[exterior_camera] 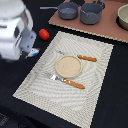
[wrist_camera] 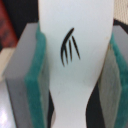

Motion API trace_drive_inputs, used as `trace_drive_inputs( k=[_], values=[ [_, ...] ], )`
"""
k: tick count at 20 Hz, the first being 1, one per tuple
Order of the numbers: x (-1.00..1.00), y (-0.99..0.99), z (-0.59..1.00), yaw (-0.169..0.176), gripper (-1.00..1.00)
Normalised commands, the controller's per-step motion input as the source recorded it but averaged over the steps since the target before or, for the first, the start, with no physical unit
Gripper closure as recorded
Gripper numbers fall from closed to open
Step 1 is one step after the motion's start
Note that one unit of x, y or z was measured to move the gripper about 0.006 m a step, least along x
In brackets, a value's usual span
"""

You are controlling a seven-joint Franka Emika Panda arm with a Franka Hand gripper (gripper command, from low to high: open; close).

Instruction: Place the fish, sausage, and tomato into the frying pan.

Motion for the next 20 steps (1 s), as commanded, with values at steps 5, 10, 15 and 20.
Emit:
trace_drive_inputs(
  k=[5,10,15,20],
  values=[
    [0.25,1.0,0.82,0.0,1.0],
    [0.16,1.0,0.5,0.0,1.0],
    [0.15,1.0,0.1,0.0,1.0],
    [0.15,1.0,-0.09,0.0,1.0]
  ],
)
